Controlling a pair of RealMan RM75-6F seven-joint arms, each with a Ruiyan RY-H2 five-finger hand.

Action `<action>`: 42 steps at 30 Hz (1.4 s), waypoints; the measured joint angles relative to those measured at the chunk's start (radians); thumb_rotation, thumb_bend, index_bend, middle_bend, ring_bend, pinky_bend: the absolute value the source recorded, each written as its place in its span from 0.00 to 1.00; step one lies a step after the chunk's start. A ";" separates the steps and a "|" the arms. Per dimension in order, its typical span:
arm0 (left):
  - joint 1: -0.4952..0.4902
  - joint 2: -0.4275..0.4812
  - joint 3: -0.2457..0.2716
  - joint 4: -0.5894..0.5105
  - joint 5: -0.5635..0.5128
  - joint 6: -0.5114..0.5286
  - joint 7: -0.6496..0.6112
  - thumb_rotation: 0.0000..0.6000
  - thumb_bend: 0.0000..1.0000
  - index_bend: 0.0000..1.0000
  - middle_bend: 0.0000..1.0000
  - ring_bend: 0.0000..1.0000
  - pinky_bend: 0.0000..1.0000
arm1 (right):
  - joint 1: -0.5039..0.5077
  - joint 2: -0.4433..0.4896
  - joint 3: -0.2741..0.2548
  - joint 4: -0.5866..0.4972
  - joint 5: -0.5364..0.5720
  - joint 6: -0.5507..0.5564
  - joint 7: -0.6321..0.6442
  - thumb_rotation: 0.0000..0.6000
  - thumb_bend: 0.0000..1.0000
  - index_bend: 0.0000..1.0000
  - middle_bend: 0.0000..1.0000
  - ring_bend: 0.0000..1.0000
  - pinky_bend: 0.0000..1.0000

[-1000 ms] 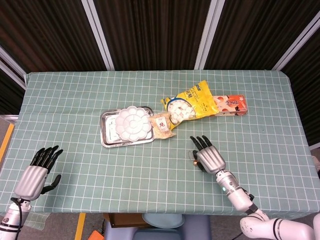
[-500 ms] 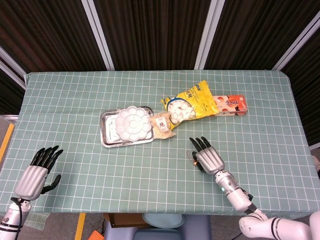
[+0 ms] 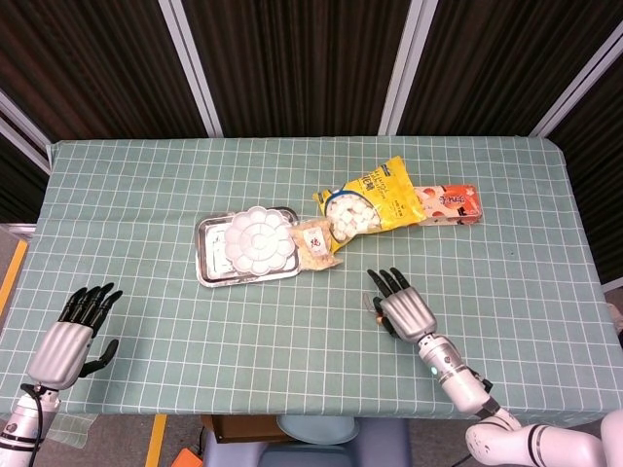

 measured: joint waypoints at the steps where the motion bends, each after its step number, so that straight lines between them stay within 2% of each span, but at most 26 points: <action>1: 0.000 0.000 0.000 0.000 0.000 0.000 -0.001 1.00 0.42 0.00 0.00 0.00 0.05 | 0.000 -0.001 0.000 0.001 -0.001 0.002 0.002 1.00 0.54 0.66 0.07 0.00 0.00; 10: 0.000 0.002 -0.001 0.001 -0.002 0.000 -0.005 1.00 0.42 0.00 0.00 0.00 0.06 | -0.001 -0.013 -0.006 0.013 -0.013 0.019 0.015 1.00 0.54 0.72 0.10 0.00 0.00; 21: 0.002 0.003 0.000 0.001 -0.001 0.004 -0.006 1.00 0.42 0.00 0.00 0.00 0.05 | -0.008 0.000 -0.003 -0.007 -0.030 0.054 0.038 1.00 0.54 0.73 0.11 0.00 0.00; 27: 0.001 0.001 -0.002 0.001 -0.003 0.003 -0.002 1.00 0.42 0.00 0.00 0.00 0.05 | -0.009 -0.002 0.031 -0.032 -0.059 0.108 0.110 1.00 0.54 0.73 0.15 0.00 0.00; 31: -0.001 -0.005 -0.003 0.002 0.001 0.003 0.010 1.00 0.42 0.00 0.00 0.00 0.05 | -0.005 -0.038 0.055 0.002 -0.099 0.165 0.175 1.00 0.54 0.74 0.15 0.00 0.00; 38: -0.002 -0.006 0.005 0.000 0.000 -0.009 0.015 1.00 0.42 0.00 0.00 0.00 0.05 | -0.092 0.017 0.017 0.029 -0.166 0.313 0.231 1.00 0.54 0.74 0.17 0.00 0.00; 42: -0.001 -0.006 0.003 -0.008 0.010 0.005 0.021 1.00 0.42 0.00 0.00 0.00 0.06 | -0.068 0.014 0.024 0.011 -0.170 0.273 0.243 1.00 0.54 0.74 0.17 0.00 0.00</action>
